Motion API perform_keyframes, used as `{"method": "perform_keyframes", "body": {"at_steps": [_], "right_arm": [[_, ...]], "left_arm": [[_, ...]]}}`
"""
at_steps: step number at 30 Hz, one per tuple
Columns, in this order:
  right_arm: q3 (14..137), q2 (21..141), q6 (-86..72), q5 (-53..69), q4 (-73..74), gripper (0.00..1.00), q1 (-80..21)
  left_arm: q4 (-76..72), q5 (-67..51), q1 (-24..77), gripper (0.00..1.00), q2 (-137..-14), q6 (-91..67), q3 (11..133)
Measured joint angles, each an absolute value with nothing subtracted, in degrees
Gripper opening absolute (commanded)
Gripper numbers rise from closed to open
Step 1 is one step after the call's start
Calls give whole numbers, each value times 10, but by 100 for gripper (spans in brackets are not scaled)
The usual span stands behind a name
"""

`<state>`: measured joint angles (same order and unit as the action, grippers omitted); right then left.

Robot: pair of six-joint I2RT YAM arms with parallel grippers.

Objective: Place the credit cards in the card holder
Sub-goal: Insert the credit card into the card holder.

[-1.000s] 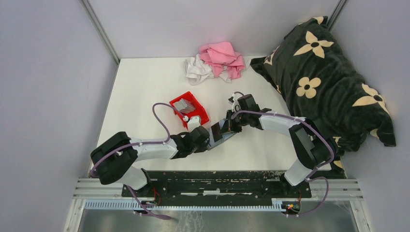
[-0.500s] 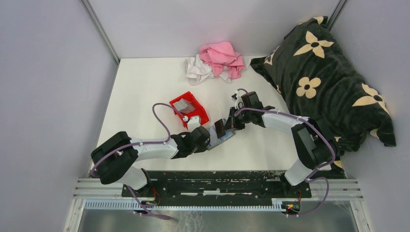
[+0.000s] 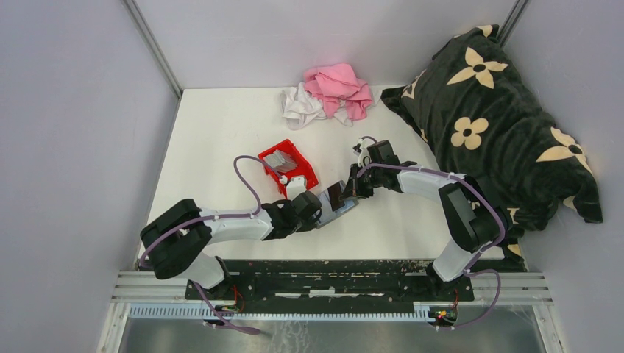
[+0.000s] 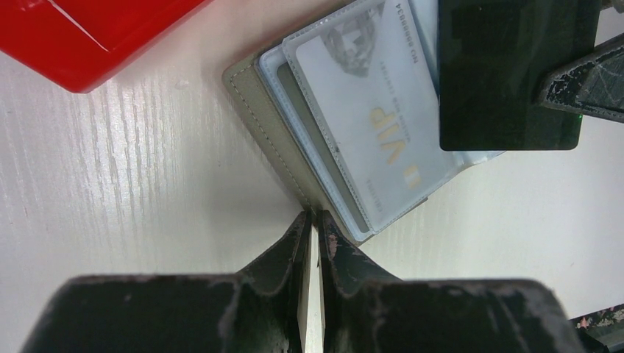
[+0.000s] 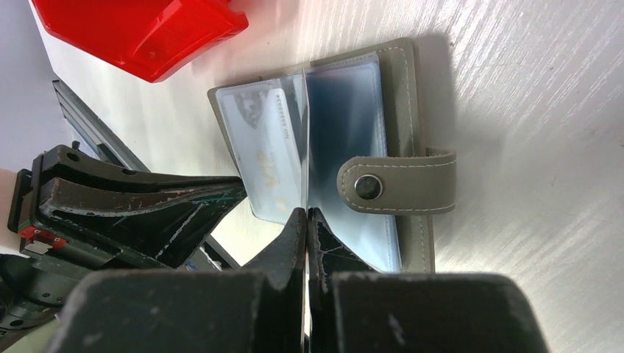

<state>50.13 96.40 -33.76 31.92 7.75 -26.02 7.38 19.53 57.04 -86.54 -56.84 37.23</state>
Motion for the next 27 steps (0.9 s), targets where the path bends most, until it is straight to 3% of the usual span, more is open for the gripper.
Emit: {"method": "perform_keyframes", "body": {"at_steps": [27], "right_arm": [[489,969,-331,323,59,1,-258]], "left_arm": [[74,194,569,14,-866,-568,369]]}}
